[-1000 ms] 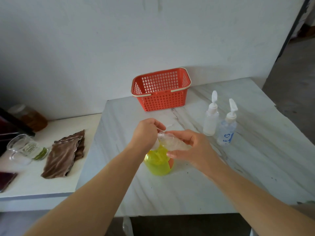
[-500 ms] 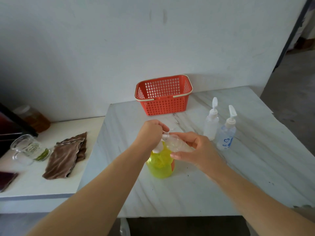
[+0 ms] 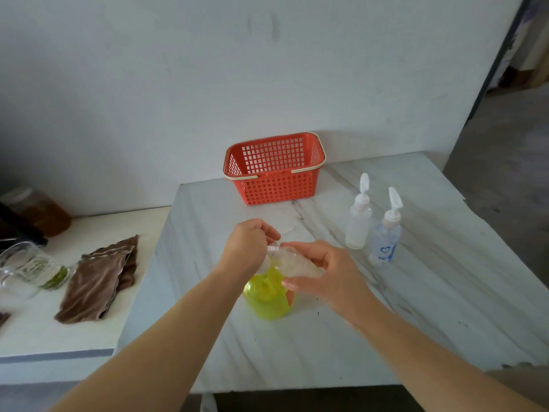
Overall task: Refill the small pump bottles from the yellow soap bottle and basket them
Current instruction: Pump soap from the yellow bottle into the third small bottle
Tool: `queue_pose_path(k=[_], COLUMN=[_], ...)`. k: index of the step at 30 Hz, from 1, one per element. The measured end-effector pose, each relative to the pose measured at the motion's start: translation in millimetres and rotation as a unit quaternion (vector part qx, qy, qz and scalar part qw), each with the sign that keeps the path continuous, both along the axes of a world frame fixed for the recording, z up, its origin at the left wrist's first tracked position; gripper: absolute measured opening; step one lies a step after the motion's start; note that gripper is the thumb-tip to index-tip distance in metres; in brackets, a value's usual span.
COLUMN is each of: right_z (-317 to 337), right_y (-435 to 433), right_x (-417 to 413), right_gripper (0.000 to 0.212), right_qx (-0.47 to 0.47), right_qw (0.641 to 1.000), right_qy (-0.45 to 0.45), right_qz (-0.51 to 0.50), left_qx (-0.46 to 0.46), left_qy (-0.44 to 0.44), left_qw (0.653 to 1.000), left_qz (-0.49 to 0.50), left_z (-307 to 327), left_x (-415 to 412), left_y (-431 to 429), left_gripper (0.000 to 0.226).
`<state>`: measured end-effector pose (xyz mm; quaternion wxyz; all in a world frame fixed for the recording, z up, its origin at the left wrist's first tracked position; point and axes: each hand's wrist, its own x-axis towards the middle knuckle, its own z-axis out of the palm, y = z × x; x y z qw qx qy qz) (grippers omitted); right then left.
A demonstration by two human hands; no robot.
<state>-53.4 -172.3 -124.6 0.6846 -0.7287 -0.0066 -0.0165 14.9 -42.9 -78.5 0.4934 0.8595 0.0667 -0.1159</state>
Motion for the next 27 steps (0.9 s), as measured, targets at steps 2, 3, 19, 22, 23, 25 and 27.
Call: queue_pose_path(k=[2,3,19,22,23,25,27], right_z=[1,2,3,0,0,-1,0], right_y=[0,0,-1,-1,-1,0,-1], right_x=[-1,0,-1,0,1,1,0], right_gripper=[0.048,0.047,0.048,0.047,0.047,0.046,0.047], right_qx=[-0.003,-0.004,-0.008,-0.011,-0.006,0.004,0.002], right_qw=[1.000,1.000,1.000,1.000,1.000,1.000,1.000], right_qy=[0.000,-0.001,-0.010,-0.002,0.000,0.004,0.005], right_qz=[-0.003,-0.002,0.001,0.000,-0.001,-0.004,-0.004], left_qx=[0.002,0.005,0.025,0.027,0.026,0.024,0.024], left_qy=[0.001,0.003,0.022,0.018,0.017,0.013,0.013], left_qw=[1.000,1.000,0.999,0.999,1.000,1.000,1.000], left_qz=[0.002,0.001,-0.008,0.001,0.002,0.002,-0.003], left_z=[2,3,6,1,1,1,2], left_x=[-2,-2,2,2,2,1,0], left_y=[0,-1,-1,0,-1,-1,-1], left_gripper=[0.036,0.036,0.036,0.036,0.036,0.035,0.035])
